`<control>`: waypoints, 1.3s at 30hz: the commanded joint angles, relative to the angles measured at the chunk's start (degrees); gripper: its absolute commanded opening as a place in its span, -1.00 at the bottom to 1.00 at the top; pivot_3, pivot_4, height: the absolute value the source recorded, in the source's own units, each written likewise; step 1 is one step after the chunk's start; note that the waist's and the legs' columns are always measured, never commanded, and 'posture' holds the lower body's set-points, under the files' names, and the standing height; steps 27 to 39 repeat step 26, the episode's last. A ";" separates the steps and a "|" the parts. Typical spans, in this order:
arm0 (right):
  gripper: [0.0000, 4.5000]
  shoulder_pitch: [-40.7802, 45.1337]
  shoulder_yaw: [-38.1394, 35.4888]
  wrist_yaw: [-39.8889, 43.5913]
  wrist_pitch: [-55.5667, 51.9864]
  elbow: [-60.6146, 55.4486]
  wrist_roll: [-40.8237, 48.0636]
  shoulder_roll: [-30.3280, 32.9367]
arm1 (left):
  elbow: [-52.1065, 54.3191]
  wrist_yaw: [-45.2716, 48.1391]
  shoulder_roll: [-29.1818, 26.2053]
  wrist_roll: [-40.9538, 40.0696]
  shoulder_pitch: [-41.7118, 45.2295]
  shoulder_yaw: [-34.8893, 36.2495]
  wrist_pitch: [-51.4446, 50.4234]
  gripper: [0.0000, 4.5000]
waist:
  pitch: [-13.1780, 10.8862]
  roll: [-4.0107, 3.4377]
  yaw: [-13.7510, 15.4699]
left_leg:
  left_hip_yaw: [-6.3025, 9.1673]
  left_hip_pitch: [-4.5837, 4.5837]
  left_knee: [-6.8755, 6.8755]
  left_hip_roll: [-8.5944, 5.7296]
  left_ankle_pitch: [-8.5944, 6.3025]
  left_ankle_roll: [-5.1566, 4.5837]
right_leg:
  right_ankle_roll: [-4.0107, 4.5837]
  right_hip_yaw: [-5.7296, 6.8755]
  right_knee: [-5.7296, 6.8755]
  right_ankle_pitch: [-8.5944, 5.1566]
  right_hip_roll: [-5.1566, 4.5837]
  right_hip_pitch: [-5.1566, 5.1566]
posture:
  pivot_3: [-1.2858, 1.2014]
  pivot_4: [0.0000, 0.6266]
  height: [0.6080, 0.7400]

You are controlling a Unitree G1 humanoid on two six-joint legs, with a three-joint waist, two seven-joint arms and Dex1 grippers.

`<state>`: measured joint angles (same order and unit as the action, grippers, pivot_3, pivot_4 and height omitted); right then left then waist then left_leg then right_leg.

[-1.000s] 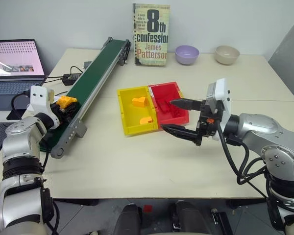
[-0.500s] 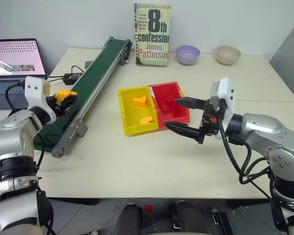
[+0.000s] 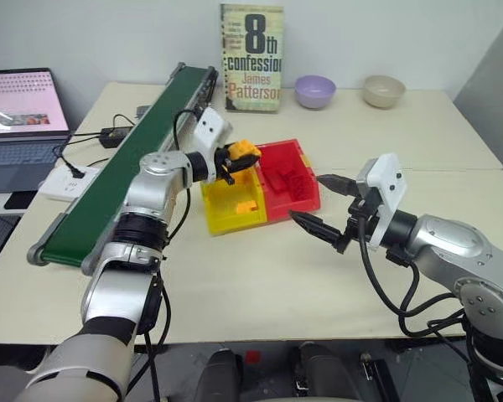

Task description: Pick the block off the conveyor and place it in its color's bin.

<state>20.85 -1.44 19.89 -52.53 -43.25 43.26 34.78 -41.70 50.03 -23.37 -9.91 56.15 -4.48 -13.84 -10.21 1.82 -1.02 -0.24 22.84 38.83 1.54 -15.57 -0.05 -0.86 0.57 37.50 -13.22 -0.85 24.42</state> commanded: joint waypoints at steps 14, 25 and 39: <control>1.00 -0.13 -3.66 0.82 1.22 -1.22 0.02 2.22 | 3.67 8.54 -7.89 -1.54 2.76 4.65 -0.24 0.94 | -0.01 0.00 0.27 | 0.06 -0.02 0.04 0.07 0.00 0.00 | -0.19 -0.01 0.15 -0.15 0.03 0.00 | 0.03 -0.52 1.00; 1.00 4.84 -2.86 20.52 8.58 13.40 -3.74 13.74 | 28.65 27.02 -32.51 -5.64 -12.98 5.22 -13.56 0.94 | -0.07 -0.10 -0.05 | 0.10 -0.13 -0.05 0.20 0.00 0.00 | 0.06 -0.02 0.25 -0.35 -0.05 0.00 | 0.03 -0.52 1.00; 1.00 5.44 -2.42 22.05 9.46 14.80 -4.36 14.28 | 29.51 26.96 -32.94 -6.16 -13.64 5.75 -14.14 0.94 | -0.07 -0.10 -0.05 | 0.09 -0.08 -0.03 0.17 0.00 0.00 | 0.06 0.02 0.24 -0.37 -0.09 -0.02 | 0.03 -0.52 1.00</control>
